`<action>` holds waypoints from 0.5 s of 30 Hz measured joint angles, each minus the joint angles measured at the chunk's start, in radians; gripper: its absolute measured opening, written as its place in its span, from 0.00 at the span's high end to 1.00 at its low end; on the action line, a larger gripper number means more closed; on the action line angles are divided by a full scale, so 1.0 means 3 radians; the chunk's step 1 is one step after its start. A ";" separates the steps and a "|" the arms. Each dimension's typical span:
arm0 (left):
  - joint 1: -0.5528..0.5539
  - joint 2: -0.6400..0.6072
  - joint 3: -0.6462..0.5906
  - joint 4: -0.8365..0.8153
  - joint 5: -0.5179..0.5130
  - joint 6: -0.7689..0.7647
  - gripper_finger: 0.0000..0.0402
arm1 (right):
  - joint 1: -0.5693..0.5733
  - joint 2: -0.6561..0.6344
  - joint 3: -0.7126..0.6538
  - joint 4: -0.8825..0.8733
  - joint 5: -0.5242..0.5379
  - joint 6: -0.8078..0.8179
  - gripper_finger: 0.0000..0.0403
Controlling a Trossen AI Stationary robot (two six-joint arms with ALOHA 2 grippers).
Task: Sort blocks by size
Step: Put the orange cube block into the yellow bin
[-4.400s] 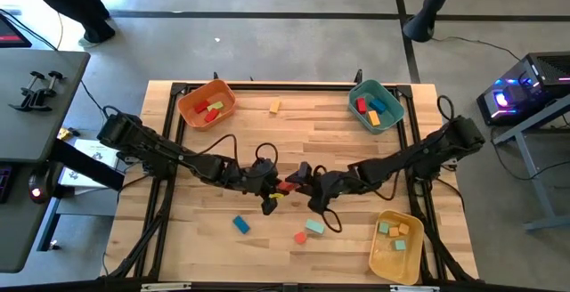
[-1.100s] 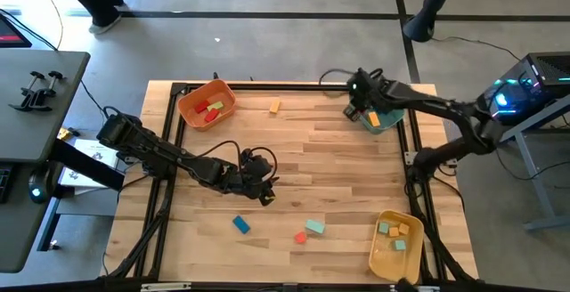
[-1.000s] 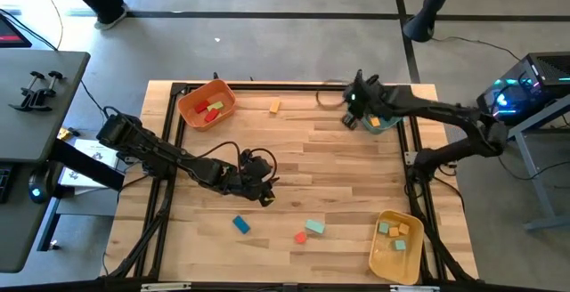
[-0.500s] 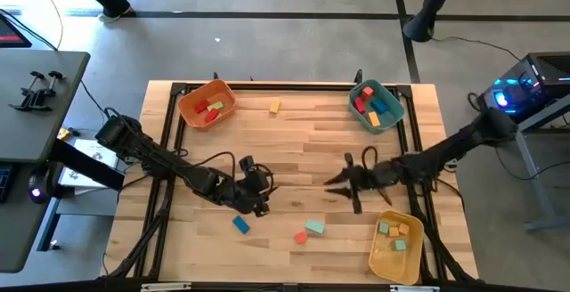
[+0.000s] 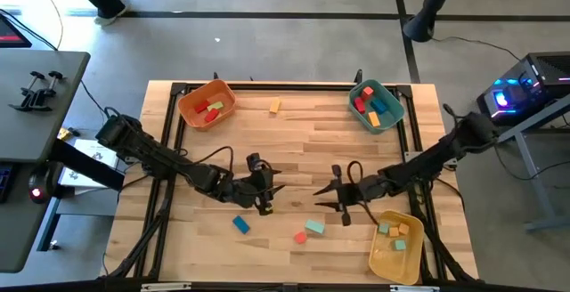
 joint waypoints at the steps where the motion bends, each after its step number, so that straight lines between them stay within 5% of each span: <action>1: 0.0012 -0.0001 0.0001 -0.0058 0.0115 0.0157 0.53 | -0.0020 0.0049 0.0030 -0.0004 0.0019 0.0000 0.66; 5: 0.0007 -0.0117 0.0213 -0.0993 0.0725 0.0629 0.53 | -0.0074 0.0188 0.0153 -0.0001 0.0115 -0.0001 0.56; 11: -0.0281 -0.0374 0.0765 -0.2541 0.0776 -0.0150 0.53 | -0.0081 0.0212 0.0230 0.0005 0.0155 0.0213 0.46; 15: -0.0676 -0.0402 0.0797 -0.2856 0.0886 0.0067 0.53 | -0.0112 0.0212 0.0229 -0.0043 0.0157 0.0451 0.46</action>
